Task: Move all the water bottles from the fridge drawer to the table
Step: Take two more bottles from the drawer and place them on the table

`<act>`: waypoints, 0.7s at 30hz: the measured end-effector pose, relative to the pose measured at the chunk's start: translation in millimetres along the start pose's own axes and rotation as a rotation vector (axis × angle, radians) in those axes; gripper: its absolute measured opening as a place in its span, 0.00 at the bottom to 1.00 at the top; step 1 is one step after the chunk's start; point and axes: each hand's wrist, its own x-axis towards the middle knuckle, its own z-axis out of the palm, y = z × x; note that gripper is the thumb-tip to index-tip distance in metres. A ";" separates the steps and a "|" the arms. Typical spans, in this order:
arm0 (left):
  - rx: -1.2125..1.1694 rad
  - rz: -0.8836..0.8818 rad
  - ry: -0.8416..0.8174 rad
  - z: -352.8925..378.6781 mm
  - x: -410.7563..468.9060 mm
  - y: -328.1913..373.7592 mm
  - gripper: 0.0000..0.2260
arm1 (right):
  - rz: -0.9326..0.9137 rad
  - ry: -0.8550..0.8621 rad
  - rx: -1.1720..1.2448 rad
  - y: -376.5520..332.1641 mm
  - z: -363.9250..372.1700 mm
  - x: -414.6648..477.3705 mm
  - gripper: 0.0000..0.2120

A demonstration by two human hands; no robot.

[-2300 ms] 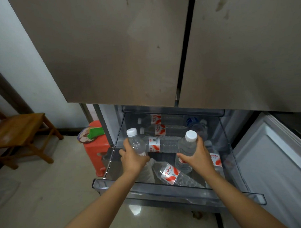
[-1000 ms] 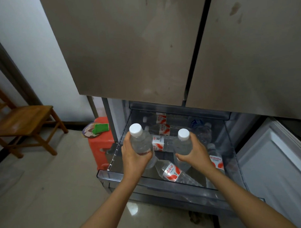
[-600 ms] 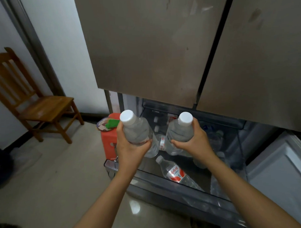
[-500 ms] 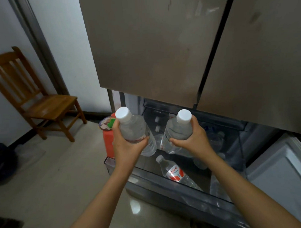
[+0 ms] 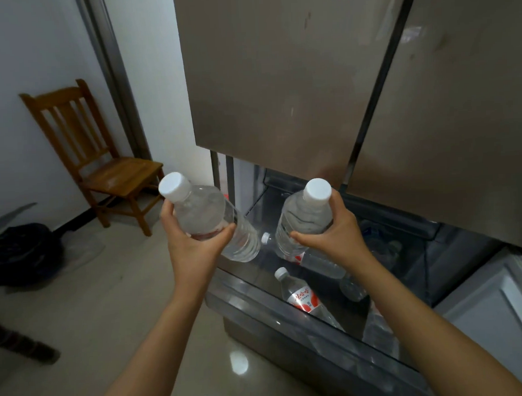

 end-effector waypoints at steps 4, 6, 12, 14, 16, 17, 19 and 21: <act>0.006 0.036 0.110 -19.4 -1.5 13.2 0.41 | -0.083 -0.036 0.032 -12.2 6.5 6.3 0.35; 0.014 0.067 0.170 -33.0 -3.4 18.0 0.40 | -0.132 -0.070 0.030 -21.7 14.9 10.0 0.37; 0.084 0.103 0.316 -86.6 -12.0 16.2 0.39 | -0.219 -0.161 0.094 -52.5 50.5 22.5 0.37; 0.115 0.079 0.371 -110.0 -20.2 15.1 0.39 | -0.265 -0.175 0.099 -64.6 68.2 22.4 0.38; 0.169 0.046 0.427 -133.8 -30.0 13.5 0.40 | -0.291 -0.202 0.128 -76.6 87.7 19.7 0.39; 0.197 0.021 0.453 -144.4 -35.4 12.5 0.40 | -0.298 -0.219 0.135 -82.2 97.5 18.1 0.40; 0.252 -0.026 0.516 -173.0 -50.8 12.8 0.40 | -0.312 -0.271 0.134 -99.2 124.5 11.4 0.40; 0.292 -0.034 0.575 -202.8 -66.2 10.9 0.40 | -0.321 -0.340 0.171 -114.5 152.0 1.9 0.40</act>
